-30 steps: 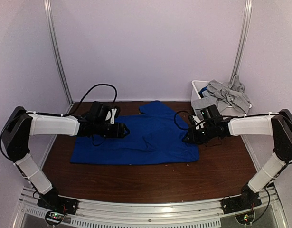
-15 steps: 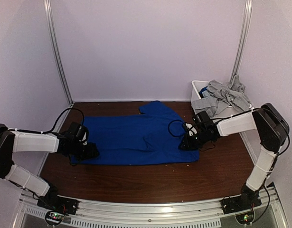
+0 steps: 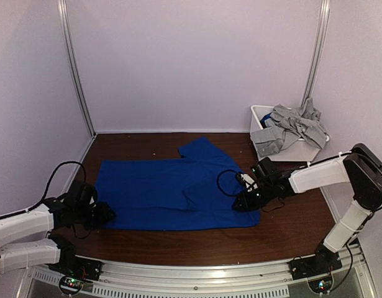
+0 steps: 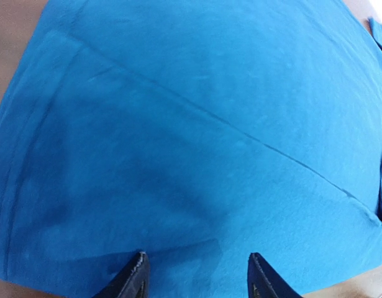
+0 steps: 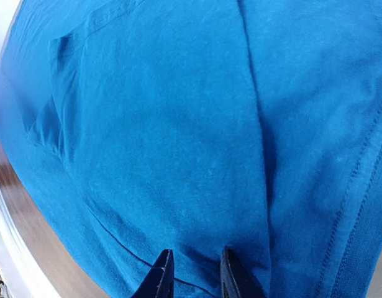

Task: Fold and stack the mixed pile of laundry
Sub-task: Move the 1/3-folded T-shirt to the center of the board, then pick up the 1/3-folded T-shirt from the center of the board.

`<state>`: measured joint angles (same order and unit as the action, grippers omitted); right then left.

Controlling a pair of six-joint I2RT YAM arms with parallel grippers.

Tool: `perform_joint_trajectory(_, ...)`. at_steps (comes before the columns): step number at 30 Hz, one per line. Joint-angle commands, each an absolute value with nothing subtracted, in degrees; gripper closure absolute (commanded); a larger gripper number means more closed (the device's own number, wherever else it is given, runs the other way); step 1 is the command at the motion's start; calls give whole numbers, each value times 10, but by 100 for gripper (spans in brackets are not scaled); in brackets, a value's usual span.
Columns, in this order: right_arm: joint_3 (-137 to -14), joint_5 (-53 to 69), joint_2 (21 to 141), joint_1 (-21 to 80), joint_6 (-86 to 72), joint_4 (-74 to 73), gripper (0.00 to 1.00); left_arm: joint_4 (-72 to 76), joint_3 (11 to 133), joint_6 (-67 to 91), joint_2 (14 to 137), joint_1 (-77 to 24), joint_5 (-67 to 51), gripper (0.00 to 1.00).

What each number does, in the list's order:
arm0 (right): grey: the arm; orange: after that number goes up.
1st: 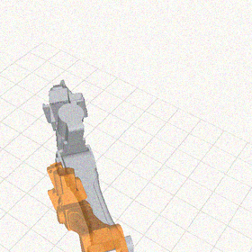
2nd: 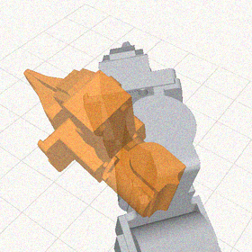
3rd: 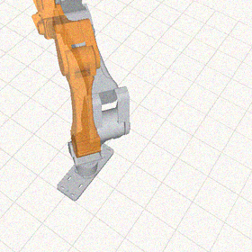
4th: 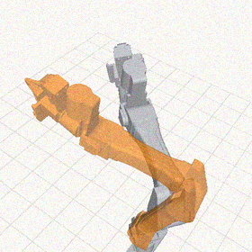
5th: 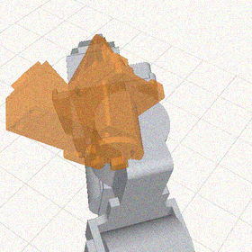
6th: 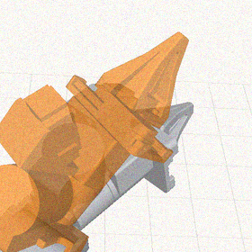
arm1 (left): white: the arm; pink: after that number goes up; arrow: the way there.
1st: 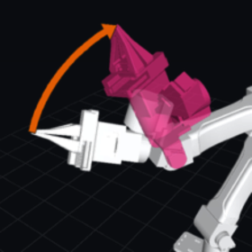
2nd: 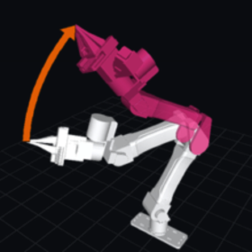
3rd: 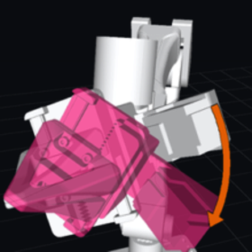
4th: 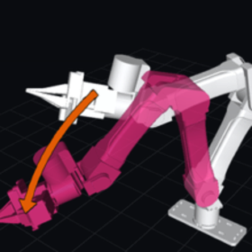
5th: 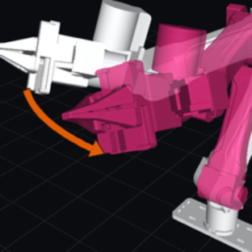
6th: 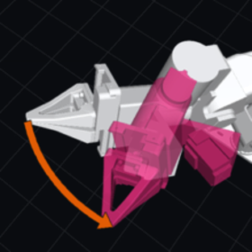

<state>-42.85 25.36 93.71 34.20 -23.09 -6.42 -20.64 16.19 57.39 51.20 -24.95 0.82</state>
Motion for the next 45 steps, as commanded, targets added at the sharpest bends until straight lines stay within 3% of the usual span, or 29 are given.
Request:
perform_joint_trajectory(1,-381,232,898,398,-279,-146,73,-386,142,611,402,-249,9,44)
perform_joint_trajectory(5,-386,232,849,407,-287,-175,72,-385,152,608,376,-251,-25,42)
perform_joint_trajectory(10,-457,213,827,370,-252,-203,67,-358,248,536,472,-251,1,37)
perform_joint_trajectory(15,-569,207,875,317,-204,-203,61,-324,384,443,585,-244,51,17)
perform_joint_trajectory(18,-654,194,933,302,-186,-202,59,-290,451,391,673,-209,33,12)
perform_joint_trajectory(30,-1007,134,1219,253,-116,-293,62,-246,662,304,909,-41,-89,7)
perform_joint_trajectory(45,-1077,89,1350,236,-84,-306,62,-257,717,277,999,-12,-79,4)
